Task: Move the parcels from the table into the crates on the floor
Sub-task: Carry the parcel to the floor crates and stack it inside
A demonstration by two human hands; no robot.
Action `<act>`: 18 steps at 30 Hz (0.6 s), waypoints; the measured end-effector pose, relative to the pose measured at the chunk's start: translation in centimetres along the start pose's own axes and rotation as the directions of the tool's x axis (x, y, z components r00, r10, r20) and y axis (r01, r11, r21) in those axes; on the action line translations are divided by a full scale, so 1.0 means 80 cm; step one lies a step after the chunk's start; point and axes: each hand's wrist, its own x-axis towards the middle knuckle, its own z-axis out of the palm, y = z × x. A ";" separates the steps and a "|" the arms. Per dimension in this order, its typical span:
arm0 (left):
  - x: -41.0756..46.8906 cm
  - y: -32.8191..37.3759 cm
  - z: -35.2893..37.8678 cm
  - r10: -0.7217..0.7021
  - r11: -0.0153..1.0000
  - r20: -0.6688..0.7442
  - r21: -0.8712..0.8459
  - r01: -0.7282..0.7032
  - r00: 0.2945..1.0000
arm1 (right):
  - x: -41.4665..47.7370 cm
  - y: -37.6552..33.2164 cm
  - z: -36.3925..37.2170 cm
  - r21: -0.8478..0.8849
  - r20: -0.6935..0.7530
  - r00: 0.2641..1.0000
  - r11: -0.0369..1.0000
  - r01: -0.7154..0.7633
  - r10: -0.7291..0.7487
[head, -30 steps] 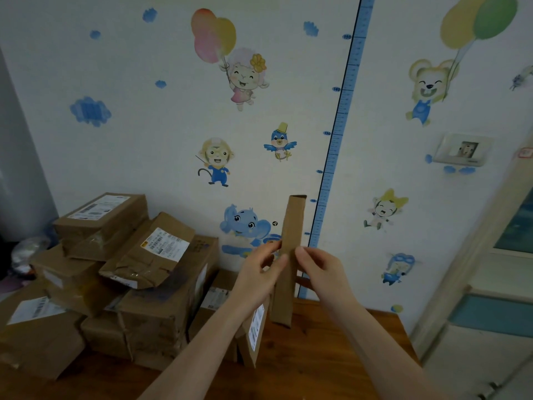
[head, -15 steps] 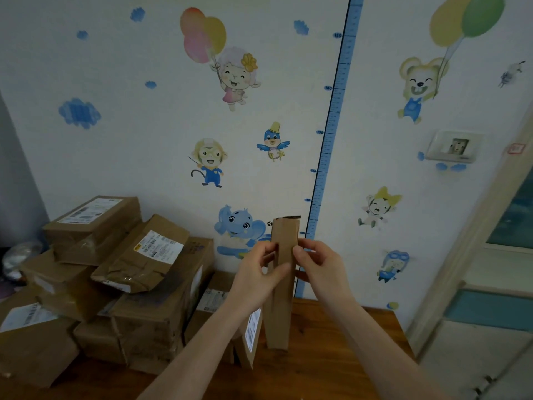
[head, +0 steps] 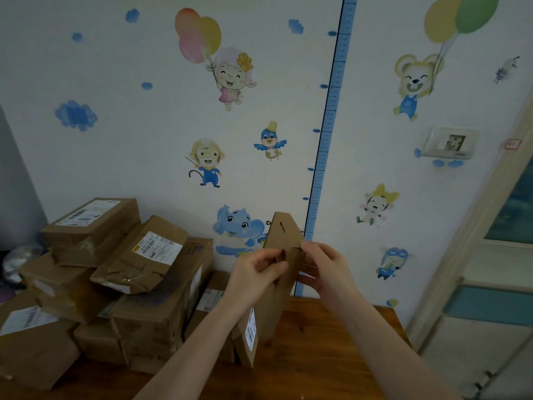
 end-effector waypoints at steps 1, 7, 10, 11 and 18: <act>-0.001 0.003 0.000 -0.019 0.999 0.008 -0.046 0.020 1.000 | -0.001 0.001 -0.001 0.012 0.019 1.000 1.000 -0.007 0.007; -0.001 0.018 0.009 0.047 0.999 0.023 -0.014 -0.047 0.999 | -0.006 0.006 -0.001 -0.030 0.185 0.982 0.999 0.034 -0.028; -0.002 0.020 0.008 0.054 0.999 0.015 -0.005 -0.054 0.998 | -0.006 0.008 -0.003 -0.045 0.189 0.981 0.998 0.053 -0.043; -0.002 0.020 0.007 0.052 0.999 0.011 -0.008 -0.052 0.999 | -0.005 0.008 -0.003 -0.044 0.188 0.981 0.998 0.053 -0.044; -0.002 0.018 0.009 -0.048 0.990 -0.004 -0.130 0.047 0.999 | -0.001 0.009 0.006 -0.072 0.064 0.997 0.996 0.046 -0.041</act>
